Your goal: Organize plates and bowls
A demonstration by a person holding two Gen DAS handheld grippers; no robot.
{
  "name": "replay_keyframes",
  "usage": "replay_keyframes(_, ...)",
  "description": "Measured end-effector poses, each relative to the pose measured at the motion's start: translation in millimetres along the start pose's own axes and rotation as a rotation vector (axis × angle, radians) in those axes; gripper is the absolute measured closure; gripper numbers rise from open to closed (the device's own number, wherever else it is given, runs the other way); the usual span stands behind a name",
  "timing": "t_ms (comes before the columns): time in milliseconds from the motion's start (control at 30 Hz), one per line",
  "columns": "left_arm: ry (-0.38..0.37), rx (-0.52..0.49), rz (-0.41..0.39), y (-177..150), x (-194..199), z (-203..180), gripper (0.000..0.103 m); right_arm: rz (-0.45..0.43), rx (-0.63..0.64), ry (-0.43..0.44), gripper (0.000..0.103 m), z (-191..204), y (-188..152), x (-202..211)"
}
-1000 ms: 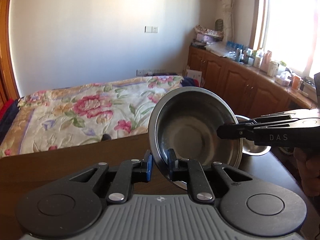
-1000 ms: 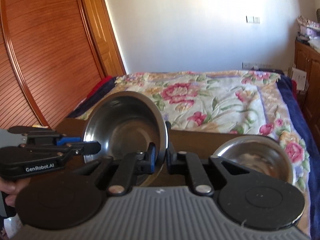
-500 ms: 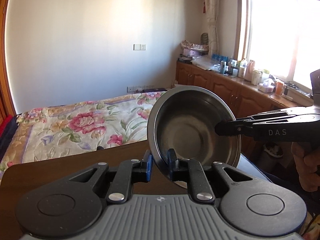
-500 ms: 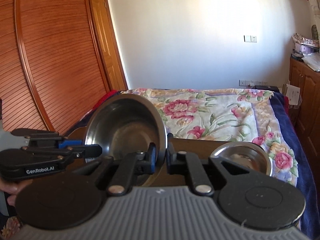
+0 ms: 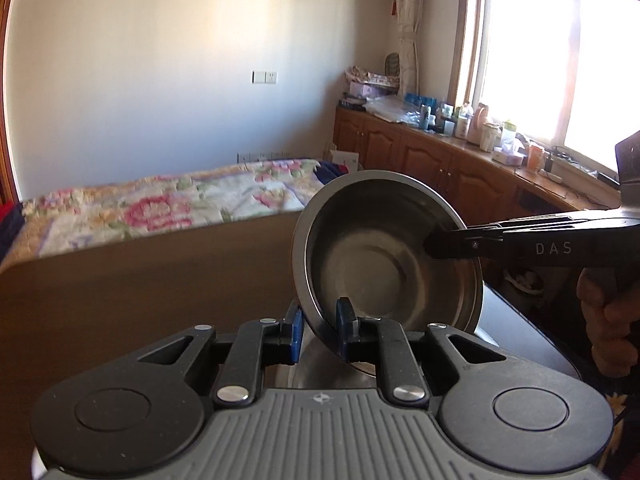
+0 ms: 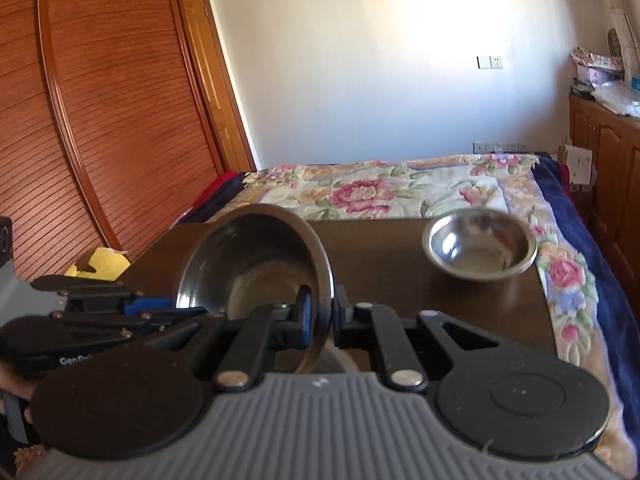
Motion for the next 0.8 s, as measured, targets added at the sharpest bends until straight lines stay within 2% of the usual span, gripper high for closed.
replay_keyframes(267, -0.007, 0.002, 0.021, -25, 13, -8, 0.084, -0.002, -0.052, 0.026, 0.091, 0, -27, 5)
replay_keyframes(800, 0.037, -0.050, 0.038, -47, 12, -14, 0.084, 0.003, -0.025, -0.023, 0.091, 11, -55, 4)
Point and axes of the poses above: each gripper's, at about its wrist camera, not at the fingertips, and x roughly against the way its jaws point, z to its left, y to its top, the point moved 2 cm from there along -x, roughly the way its jaws point, and after that the axes turned 3 degrees about y, right-handed, at the moved point
